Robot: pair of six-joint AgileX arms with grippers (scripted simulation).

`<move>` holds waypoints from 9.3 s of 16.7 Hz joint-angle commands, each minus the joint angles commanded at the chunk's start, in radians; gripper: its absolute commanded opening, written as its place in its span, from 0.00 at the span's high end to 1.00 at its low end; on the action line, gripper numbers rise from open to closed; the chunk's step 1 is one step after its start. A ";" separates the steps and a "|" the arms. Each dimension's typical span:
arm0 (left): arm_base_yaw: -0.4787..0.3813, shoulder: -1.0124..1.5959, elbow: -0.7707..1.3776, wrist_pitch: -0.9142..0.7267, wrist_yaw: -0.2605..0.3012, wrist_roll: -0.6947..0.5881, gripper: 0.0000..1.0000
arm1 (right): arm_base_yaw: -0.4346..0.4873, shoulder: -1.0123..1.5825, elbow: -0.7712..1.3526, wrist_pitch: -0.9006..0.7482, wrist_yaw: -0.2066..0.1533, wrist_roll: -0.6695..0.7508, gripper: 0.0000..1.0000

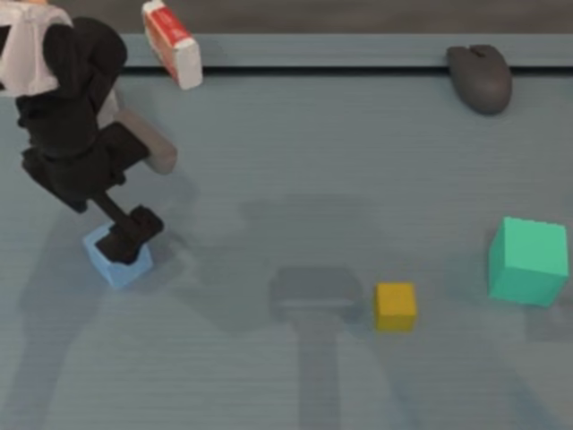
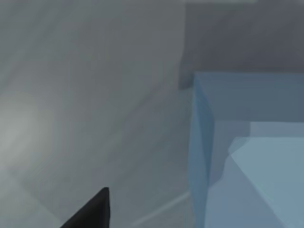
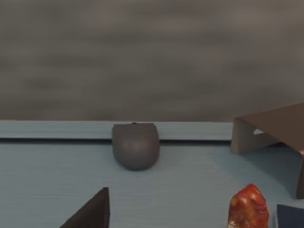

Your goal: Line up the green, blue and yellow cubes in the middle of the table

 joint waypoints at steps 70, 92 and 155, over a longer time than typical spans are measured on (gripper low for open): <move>-0.593 0.193 0.399 -0.185 0.013 0.138 1.00 | 0.000 0.000 0.000 0.000 0.000 0.000 0.00; -0.595 0.243 0.274 -0.015 0.014 0.137 0.10 | 0.000 0.000 0.000 0.000 0.000 0.000 0.00; 0.251 -1.984 -1.401 0.988 -0.001 -0.609 0.00 | 0.214 1.899 1.371 -1.045 0.001 0.424 0.00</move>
